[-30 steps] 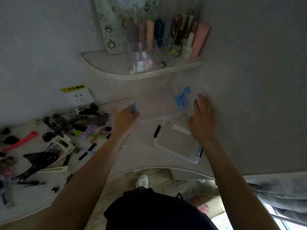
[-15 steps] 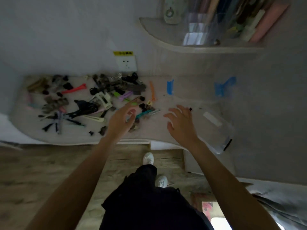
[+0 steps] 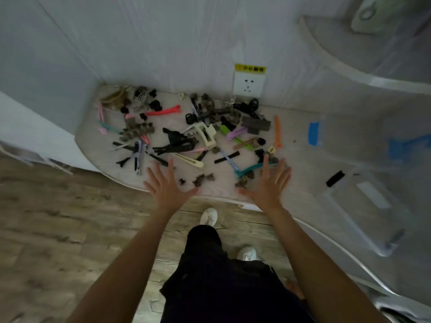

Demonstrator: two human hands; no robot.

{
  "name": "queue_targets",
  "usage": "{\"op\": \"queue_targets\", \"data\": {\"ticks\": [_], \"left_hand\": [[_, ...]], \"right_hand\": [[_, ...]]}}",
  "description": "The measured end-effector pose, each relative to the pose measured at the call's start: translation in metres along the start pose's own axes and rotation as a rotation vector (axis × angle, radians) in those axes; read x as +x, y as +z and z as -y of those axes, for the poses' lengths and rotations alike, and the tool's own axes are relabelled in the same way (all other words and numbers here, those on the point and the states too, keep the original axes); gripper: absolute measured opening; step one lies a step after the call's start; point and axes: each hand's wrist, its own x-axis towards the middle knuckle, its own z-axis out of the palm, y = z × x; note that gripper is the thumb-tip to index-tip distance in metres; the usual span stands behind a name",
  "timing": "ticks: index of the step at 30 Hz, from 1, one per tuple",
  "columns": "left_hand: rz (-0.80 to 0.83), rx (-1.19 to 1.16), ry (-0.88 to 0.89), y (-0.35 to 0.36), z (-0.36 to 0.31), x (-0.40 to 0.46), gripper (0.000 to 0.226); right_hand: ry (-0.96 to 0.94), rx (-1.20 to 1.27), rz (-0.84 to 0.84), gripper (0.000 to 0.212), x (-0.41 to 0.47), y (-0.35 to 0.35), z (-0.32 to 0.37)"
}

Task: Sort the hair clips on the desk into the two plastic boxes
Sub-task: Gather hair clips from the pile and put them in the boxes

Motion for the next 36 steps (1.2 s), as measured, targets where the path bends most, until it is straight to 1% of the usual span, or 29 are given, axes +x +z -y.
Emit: {"op": "queue_targets", "data": {"ticks": [2, 5, 7, 8, 11, 13, 15, 18, 20, 21, 22, 24, 26, 27, 29, 31, 34, 36], "left_hand": [[0.056, -0.009, 0.0, 0.003, -0.003, 0.015, 0.122], [-0.003, 0.008, 0.095, 0.006, -0.01, 0.024, 0.114], [-0.014, -0.001, 0.151, 0.004, -0.015, 0.03, 0.107], [-0.035, -0.006, 0.177, 0.002, -0.015, 0.035, 0.101], [-0.169, -0.074, 0.265, -0.009, -0.01, 0.049, 0.078], [-0.185, -0.123, 0.293, -0.022, -0.003, 0.06, 0.068], [-0.223, -0.093, 0.375, -0.036, 0.005, 0.069, 0.066], [-0.285, -0.046, 0.505, -0.052, 0.019, 0.089, 0.066], [-0.321, -0.035, 0.519, -0.06, 0.023, 0.102, 0.065], [-0.325, -0.035, 0.527, -0.063, 0.023, 0.109, 0.063], [-0.309, -0.033, 0.539, -0.064, 0.02, 0.114, 0.062], [-0.222, -0.019, 0.562, -0.066, 0.011, 0.124, 0.062], [-0.1, -0.001, 0.544, -0.066, 0.001, 0.133, 0.065], [-0.049, 0.006, 0.518, -0.067, -0.003, 0.135, 0.067], [-0.009, -0.013, 0.473, -0.068, -0.008, 0.141, 0.067], [-0.007, -0.033, 0.451, -0.072, -0.011, 0.147, 0.065], [0.039, -0.036, 0.447, -0.077, -0.011, 0.154, 0.069], [0.096, -0.059, 0.465, -0.081, -0.008, 0.157, 0.073]], "right_hand": [[-0.014, 0.031, -0.024, 0.127, 0.015, 0.008, 0.015], [-0.093, 0.077, 0.008, 0.115, 0.031, 0.025, 0.048], [-0.142, 0.142, 0.023, 0.107, 0.039, 0.035, 0.076], [-0.155, 0.169, 0.036, 0.103, 0.044, 0.042, 0.088], [-0.184, 0.238, 0.065, 0.09, 0.056, 0.055, 0.111], [-0.196, 0.298, 0.048, 0.08, 0.061, 0.053, 0.118], [-0.243, 0.282, -0.047, 0.069, 0.062, 0.04, 0.119], [-0.277, 0.189, -0.309, 0.049, 0.074, 0.004, 0.108], [-0.262, 0.06, -0.46, 0.047, 0.096, -0.016, 0.092], [-0.202, -0.008, -0.472, 0.05, 0.109, -0.024, 0.085], [-0.1, -0.049, -0.425, 0.054, 0.119, -0.03, 0.078], [0.175, -0.028, -0.345, 0.057, 0.137, -0.036, 0.069], [0.397, 0.108, -0.295, 0.055, 0.154, -0.035, 0.063], [0.442, 0.145, -0.26, 0.055, 0.158, -0.033, 0.064], [0.426, 0.137, -0.184, 0.056, 0.161, -0.025, 0.071], [0.348, 0.177, -0.184, 0.057, 0.154, -0.015, 0.089], [0.211, 0.317, -0.203, 0.042, 0.143, 0.002, 0.117], [0.146, 0.374, -0.151, 0.043, 0.135, 0.009, 0.128]]}}
